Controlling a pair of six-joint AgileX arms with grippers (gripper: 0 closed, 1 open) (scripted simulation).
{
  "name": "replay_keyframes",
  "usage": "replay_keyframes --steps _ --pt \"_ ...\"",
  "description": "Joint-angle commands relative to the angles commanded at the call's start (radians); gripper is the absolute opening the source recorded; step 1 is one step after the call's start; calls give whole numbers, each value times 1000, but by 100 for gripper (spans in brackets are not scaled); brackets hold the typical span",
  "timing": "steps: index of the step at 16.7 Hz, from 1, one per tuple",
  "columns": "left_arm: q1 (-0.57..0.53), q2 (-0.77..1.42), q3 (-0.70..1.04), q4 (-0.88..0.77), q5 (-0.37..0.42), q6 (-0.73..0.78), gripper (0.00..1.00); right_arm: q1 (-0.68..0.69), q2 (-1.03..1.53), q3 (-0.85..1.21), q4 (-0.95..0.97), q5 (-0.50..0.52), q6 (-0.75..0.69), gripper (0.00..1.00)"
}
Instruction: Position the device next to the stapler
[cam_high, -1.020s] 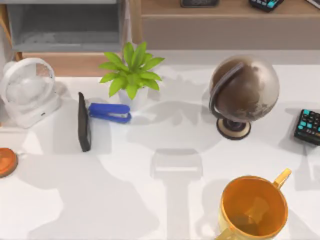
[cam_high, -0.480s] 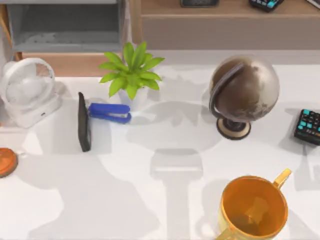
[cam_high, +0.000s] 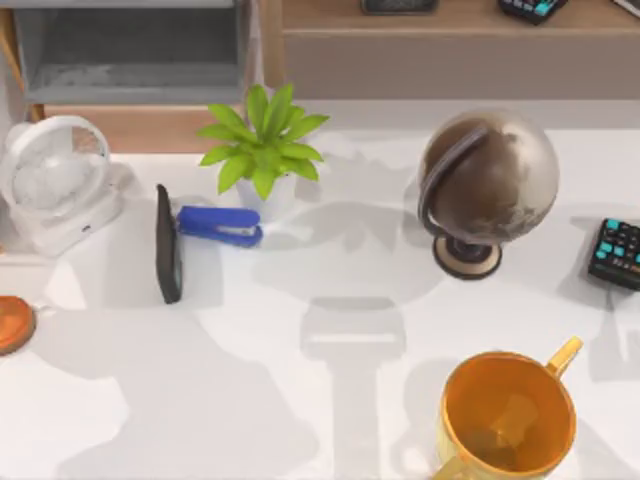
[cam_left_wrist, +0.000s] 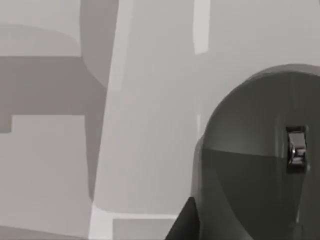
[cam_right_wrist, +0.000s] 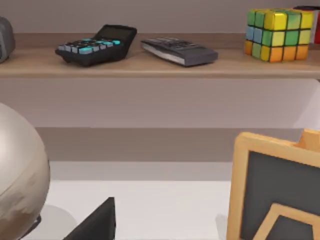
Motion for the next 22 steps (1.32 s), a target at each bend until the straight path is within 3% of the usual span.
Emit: replay_keyframes --steps 7,13,17,22 --pt "7 -24 4 -6 -1 -9 0 0 0 0 0 0 0 100" --pt "-14 -218 -73 -13 -14 -115 0 0 0 0 0 0 0 100" --pt "-102 -389 -187 12 -25 -220 0 0 0 0 0 0 0 100" --pt "-288 -592 -386 66 -33 -373 0 0 0 0 0 0 0 100"
